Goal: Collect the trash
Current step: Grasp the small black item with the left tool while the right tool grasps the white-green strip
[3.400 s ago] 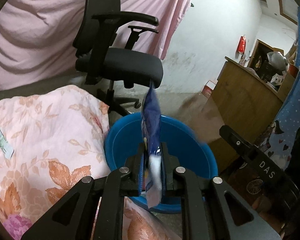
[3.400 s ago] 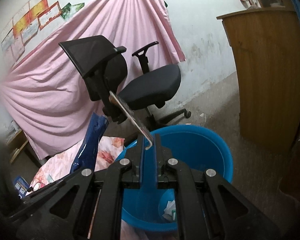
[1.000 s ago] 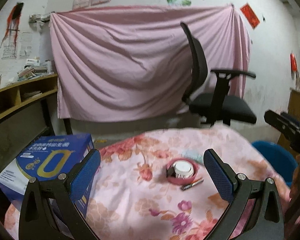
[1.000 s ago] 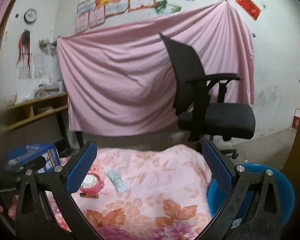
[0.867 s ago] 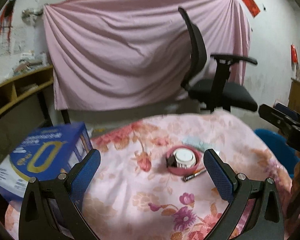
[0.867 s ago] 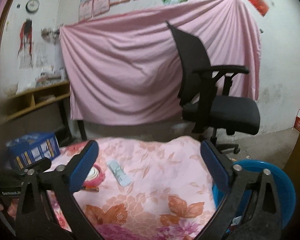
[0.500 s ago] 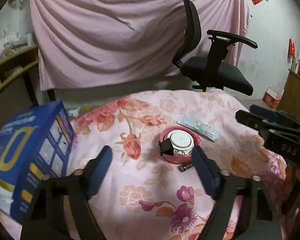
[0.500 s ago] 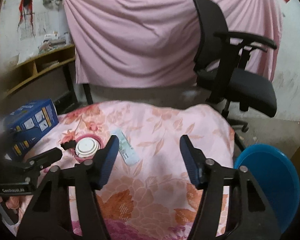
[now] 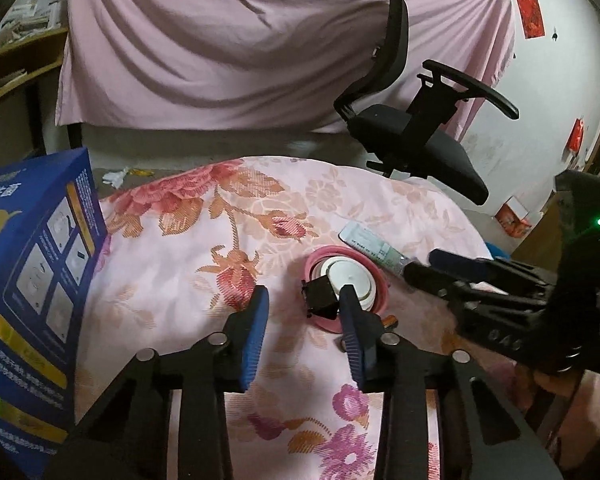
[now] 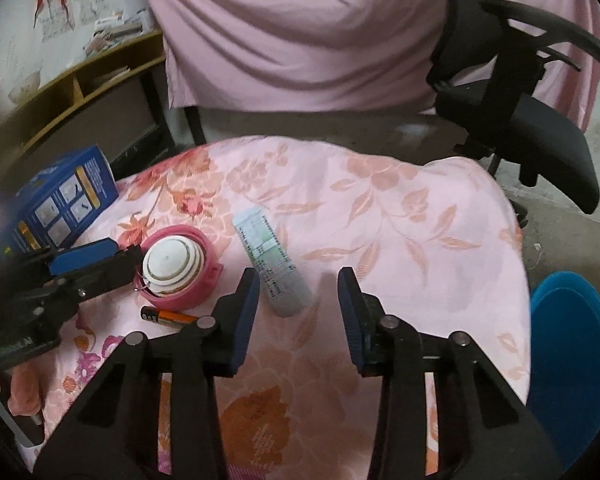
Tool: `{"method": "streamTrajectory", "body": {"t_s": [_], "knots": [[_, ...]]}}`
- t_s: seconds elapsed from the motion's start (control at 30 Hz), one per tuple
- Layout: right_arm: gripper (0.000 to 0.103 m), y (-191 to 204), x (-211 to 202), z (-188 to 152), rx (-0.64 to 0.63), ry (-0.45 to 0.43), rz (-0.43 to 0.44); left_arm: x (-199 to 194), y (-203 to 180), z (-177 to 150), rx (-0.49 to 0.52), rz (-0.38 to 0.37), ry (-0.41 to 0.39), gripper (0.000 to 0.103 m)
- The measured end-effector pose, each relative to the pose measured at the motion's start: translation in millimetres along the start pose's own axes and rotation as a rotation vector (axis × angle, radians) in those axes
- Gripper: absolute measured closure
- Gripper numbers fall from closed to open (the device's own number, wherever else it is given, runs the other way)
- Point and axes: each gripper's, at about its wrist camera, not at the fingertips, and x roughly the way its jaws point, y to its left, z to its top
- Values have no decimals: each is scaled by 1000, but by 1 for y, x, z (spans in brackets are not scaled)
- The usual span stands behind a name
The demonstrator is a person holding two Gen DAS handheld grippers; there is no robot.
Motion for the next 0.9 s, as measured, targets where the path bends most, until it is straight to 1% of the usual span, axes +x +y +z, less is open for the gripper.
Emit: {"method": "streamTrajectory", "body": {"t_s": [0.13, 0.2, 0.23, 0.3, 0.37, 0.43, 0.47, 0.67, 0.73, 0.9], "knots": [[30, 10, 13, 2, -58, 57, -2, 1, -2, 0, 2, -13, 6, 87], [31, 14, 16, 1, -78, 72, -19, 2, -2, 0, 0, -17, 11, 90], [32, 15, 16, 0, -85, 73, -23, 2, -2, 0, -1, -16, 11, 90], [41, 15, 16, 0, -85, 74, -25, 1, -2, 1, -4, -13, 9, 90], [42, 14, 16, -1, -81, 72, -22, 0, -4, 0, 0, -10, 5, 91], [45, 14, 15, -1, -80, 70, -22, -2, -7, 0, 9, 0, -4, 91], [50, 14, 15, -1, -79, 69, -23, -2, -8, 0, 16, 6, -10, 91], [54, 10, 8, -3, -57, 37, -29, -7, -10, -1, 40, 27, -46, 91], [62, 9, 4, -3, -49, 18, -32, -8, -9, -1, 44, 31, -59, 91], [62, 6, -8, -4, -24, -40, -44, -15, -9, -1, 39, 30, -100, 91]]}}
